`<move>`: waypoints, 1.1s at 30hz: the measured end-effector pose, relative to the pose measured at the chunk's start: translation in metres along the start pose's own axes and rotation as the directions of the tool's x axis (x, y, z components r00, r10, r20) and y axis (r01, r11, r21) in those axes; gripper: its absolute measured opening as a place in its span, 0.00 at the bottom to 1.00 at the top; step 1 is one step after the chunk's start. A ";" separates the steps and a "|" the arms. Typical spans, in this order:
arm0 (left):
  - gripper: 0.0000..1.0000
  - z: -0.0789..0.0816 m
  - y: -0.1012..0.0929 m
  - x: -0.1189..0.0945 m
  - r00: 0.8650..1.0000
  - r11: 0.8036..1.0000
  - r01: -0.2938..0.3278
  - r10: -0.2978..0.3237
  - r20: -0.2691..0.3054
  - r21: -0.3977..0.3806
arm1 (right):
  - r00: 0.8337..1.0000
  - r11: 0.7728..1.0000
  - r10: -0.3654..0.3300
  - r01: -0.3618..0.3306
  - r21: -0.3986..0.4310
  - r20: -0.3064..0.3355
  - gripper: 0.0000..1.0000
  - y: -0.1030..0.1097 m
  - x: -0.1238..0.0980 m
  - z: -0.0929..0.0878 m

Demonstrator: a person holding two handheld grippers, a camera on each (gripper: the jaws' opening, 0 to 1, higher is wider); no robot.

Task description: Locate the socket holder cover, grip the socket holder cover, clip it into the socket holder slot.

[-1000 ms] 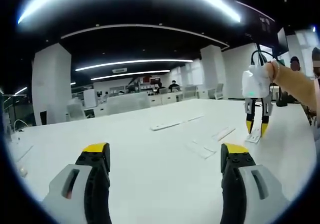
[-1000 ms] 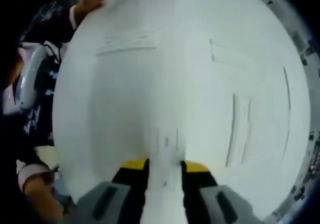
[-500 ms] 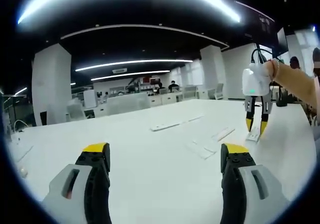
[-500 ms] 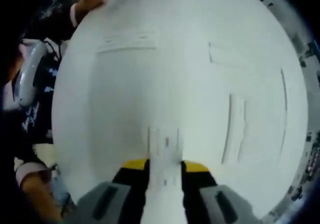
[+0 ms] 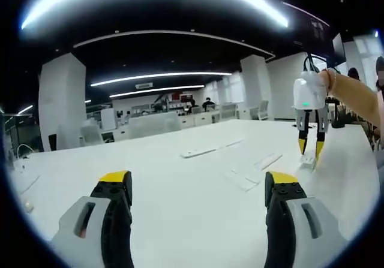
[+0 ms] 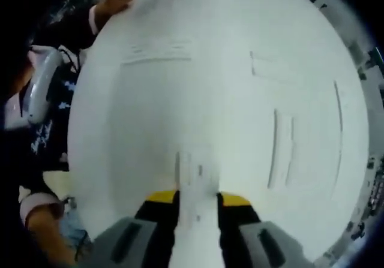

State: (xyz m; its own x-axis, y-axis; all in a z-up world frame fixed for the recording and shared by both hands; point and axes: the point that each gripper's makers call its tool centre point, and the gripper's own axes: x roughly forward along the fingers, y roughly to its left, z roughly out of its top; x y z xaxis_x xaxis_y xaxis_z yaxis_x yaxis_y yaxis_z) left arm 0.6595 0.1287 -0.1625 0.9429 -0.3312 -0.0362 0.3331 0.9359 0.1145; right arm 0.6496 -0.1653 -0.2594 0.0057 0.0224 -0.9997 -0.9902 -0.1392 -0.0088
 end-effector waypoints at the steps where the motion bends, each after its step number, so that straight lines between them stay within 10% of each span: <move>1: 0.90 0.000 0.000 0.000 1.000 1.000 -0.001 0.001 0.002 -0.001 | 1.000 1.000 -0.001 0.001 -0.003 0.004 0.28 0.000 -0.001 -0.003; 33: 0.90 -0.003 0.003 0.001 1.000 1.000 -0.009 0.009 -0.016 -0.002 | 0.998 0.987 -0.060 0.059 0.148 -0.002 0.28 -0.042 -0.005 -0.081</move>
State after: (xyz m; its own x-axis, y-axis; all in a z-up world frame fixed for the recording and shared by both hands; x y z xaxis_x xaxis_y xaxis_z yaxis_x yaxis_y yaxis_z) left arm 0.6611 0.1320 -0.1654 0.9457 -0.3210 -0.0512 0.3248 0.9391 0.1126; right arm 0.7021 -0.2401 -0.2555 0.0652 0.0292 -0.9974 -0.9978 0.0101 -0.0650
